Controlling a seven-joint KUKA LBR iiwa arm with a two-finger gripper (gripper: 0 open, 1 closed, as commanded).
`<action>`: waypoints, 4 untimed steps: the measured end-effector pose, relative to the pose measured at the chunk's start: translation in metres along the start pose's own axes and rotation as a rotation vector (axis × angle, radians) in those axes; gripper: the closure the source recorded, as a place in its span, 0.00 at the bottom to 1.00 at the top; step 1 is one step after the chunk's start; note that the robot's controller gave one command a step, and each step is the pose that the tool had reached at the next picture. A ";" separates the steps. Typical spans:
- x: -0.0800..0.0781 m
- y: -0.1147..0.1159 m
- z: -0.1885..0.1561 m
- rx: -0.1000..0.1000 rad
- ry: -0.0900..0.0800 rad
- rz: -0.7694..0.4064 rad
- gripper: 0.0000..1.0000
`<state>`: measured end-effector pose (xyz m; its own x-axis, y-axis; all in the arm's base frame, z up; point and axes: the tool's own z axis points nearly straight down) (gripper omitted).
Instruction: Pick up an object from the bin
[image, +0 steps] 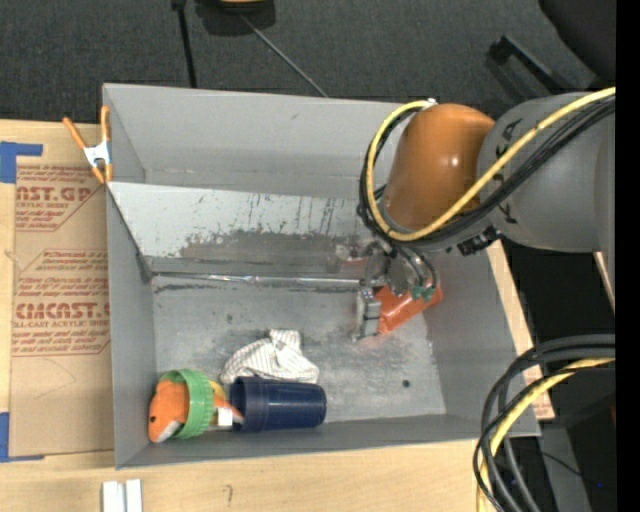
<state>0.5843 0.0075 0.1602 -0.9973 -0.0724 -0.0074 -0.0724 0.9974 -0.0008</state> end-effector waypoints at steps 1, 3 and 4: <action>0.050 0.041 0.068 -0.001 0.002 0.029 0.00; 0.047 0.088 0.085 0.000 -0.010 -0.117 1.00; 0.047 0.088 0.085 0.000 -0.010 -0.117 1.00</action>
Offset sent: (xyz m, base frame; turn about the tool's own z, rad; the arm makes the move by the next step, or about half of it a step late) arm -0.0347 0.0475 0.1574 0.0774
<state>0.5316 0.0915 0.0743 -0.9820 -0.1880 -0.0174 -0.1880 0.9822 -0.0020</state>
